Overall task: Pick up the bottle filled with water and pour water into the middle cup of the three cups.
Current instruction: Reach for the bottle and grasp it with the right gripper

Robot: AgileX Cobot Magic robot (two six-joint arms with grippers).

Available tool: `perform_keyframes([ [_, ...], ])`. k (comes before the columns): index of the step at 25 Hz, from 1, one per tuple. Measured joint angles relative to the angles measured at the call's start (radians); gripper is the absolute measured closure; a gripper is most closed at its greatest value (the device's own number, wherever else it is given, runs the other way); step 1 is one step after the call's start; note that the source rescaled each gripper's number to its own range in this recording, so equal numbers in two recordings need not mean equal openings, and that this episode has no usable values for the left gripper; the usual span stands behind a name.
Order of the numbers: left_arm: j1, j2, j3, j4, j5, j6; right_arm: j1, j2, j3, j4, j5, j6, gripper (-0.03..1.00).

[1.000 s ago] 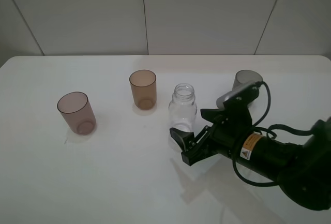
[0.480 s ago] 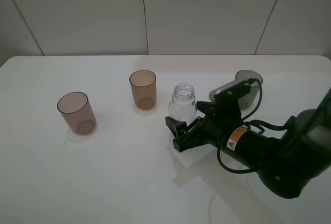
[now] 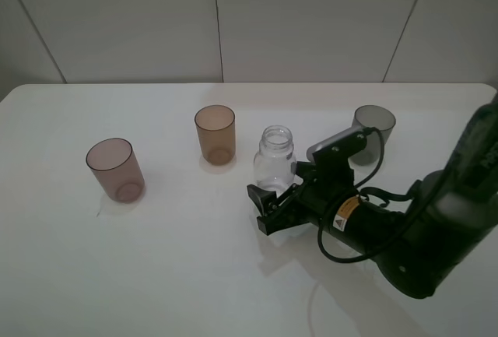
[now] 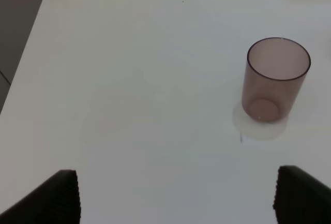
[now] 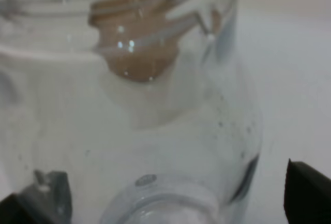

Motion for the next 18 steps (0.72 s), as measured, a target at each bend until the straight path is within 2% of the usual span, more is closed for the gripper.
perform_keyframes([
  [2,0.000,0.000,0.000,0.000,0.000,0.000,0.000,0.000,-0.002,0.000,0.000,0.000,0.17],
  [5,0.000,0.000,0.000,0.000,0.000,0.000,0.000,0.000,-0.002,-0.001,0.000,0.000,0.33],
  [14,0.000,0.000,0.000,0.000,0.000,0.000,0.000,0.000,-0.043,-0.003,-0.001,-0.001,0.39],
  [16,0.000,0.000,0.000,0.000,0.000,0.000,0.000,0.000,-0.045,-0.002,-0.001,-0.001,0.43],
  [17,0.000,0.000,0.000,0.000,0.000,0.000,0.000,0.000,-0.045,-0.003,-0.001,-0.001,0.51],
  [18,0.000,0.000,0.000,0.000,0.000,0.000,0.000,0.000,-0.045,-0.004,-0.001,-0.001,0.70],
])
